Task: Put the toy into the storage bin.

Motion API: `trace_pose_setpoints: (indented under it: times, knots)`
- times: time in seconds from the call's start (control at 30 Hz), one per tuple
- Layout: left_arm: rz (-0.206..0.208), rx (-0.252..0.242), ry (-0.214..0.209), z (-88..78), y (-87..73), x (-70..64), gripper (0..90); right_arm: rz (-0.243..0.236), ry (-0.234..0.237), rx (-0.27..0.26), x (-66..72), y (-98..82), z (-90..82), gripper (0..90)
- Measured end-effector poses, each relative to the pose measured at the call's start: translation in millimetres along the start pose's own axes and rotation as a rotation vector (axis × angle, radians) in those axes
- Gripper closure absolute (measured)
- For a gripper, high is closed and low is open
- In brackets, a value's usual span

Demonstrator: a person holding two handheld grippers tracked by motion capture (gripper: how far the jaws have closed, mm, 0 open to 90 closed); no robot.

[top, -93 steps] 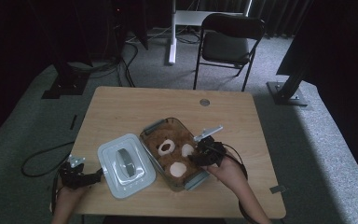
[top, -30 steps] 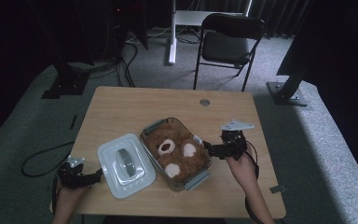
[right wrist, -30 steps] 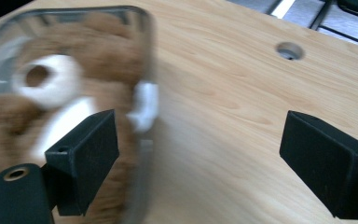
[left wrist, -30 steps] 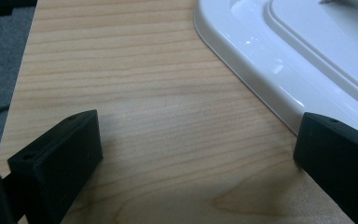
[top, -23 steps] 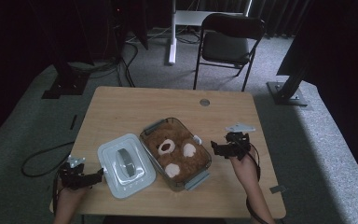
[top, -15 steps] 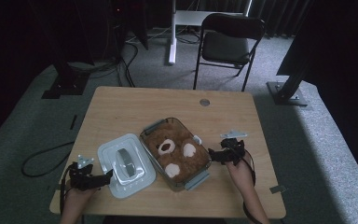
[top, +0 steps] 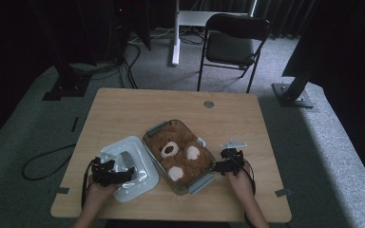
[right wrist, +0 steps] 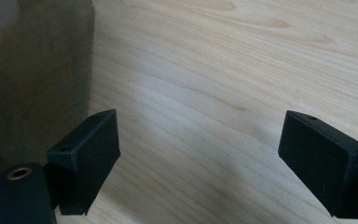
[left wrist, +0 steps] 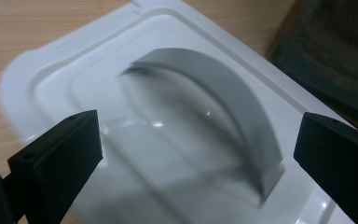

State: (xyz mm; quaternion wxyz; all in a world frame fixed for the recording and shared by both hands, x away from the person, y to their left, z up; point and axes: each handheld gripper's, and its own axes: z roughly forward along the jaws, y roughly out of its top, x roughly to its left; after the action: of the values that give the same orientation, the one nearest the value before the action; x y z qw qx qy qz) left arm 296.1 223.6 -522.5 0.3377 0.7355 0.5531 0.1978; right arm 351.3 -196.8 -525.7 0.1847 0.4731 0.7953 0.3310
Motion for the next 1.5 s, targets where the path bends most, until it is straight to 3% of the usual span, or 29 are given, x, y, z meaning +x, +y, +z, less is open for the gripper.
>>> trace_pose_setpoints:
  times: [0.23,0.4,0.63,0.7,0.77,0.83,0.97,1.13,1.37,1.5]
  knots:
    - [0.026,0.042,0.024,22.8,11.9,-17.6,3.5,0.011,0.014,0.003,0.4,-1.5,-0.5,12.6]
    - [0.034,0.052,0.051,29.7,13.6,-19.9,8.3,0.006,0.009,-0.007,0.9,-0.1,-4.0,12.5]
    - [0.005,0.027,0.005,30.0,8.9,-14.6,36.6,0.020,0.022,-0.020,0.2,-0.4,-5.1,13.0]
    - [-0.015,0.010,-0.017,27.6,8.4,-11.3,50.8,0.018,0.028,-0.020,0.5,-1.4,-5.3,13.1]
    - [-0.028,-0.002,-0.009,25.5,8.2,-9.2,52.8,0.021,0.033,-0.018,0.7,-1.7,-5.4,13.1]
    - [-0.037,-0.001,-0.021,24.0,7.9,-5.4,61.9,0.020,0.055,-0.022,0.7,-3.0,-5.5,13.1]
    - [-0.067,-0.015,-0.057,18.1,8.7,1.4,68.0,0.021,0.088,-0.019,0.2,-4.1,-4.5,13.2]
    - [-0.089,-0.063,-0.059,3.9,12.8,9.6,69.9,0.046,0.131,-0.018,-1.0,-6.0,-2.4,13.3]
    - [-0.107,-0.134,-0.054,-27.4,20.9,24.1,70.1,0.020,0.125,-0.034,3.6,-7.2,-5.2,14.2]
    - [-0.120,-0.165,-0.060,-44.3,24.5,29.2,70.3,0.011,0.165,-0.041,7.7,-8.3,-5.7,14.2]
